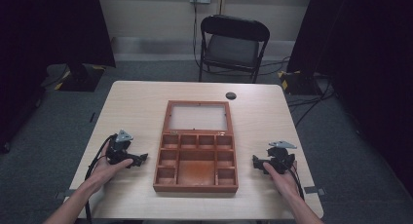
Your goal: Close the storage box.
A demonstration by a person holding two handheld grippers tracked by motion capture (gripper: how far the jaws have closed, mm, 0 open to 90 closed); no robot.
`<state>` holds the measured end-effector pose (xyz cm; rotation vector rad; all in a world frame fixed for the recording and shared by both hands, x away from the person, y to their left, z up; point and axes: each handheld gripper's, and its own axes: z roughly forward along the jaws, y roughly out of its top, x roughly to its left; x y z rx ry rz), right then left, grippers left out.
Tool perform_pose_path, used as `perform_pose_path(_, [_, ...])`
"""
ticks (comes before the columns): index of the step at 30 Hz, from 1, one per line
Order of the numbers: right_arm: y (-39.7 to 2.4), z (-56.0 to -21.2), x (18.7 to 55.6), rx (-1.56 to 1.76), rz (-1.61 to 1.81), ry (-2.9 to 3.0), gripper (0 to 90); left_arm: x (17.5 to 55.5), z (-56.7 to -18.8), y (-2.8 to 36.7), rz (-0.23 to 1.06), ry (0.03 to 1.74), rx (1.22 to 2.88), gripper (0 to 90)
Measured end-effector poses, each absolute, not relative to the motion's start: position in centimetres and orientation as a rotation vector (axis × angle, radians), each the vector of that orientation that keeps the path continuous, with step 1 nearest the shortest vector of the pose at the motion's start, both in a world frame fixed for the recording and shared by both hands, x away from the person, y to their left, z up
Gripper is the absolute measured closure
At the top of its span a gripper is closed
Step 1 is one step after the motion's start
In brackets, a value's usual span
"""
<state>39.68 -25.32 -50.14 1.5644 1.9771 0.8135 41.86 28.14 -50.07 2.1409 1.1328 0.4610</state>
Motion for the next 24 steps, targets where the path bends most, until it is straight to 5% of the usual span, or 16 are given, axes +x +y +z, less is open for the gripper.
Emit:
perform_pose_path(7, [-25.3,-50.1,39.6,1.574,0.807,1.976,0.0,41.9,-49.8,28.2,0.462,1.172,2.120,6.2])
perform_pose_path(9, [-25.4,-50.0,39.5,1.587,0.807,1.978,0.8,41.9,-49.6,28.5,0.468,1.180,2.115,16.4])
perform_pose_path(10, [-25.6,-49.8,39.5,1.595,0.808,1.962,10.3,41.9,-49.5,28.6,0.443,1.185,2.105,16.0])
perform_pose_path(13, [-25.8,-49.5,39.5,1.598,0.825,1.940,18.2,41.9,-49.1,28.7,0.415,1.194,2.093,16.5])
perform_pose_path(24, [-25.6,-47.6,39.7,1.552,0.935,1.917,14.9,41.6,-47.0,28.6,0.454,1.182,1.955,20.0])
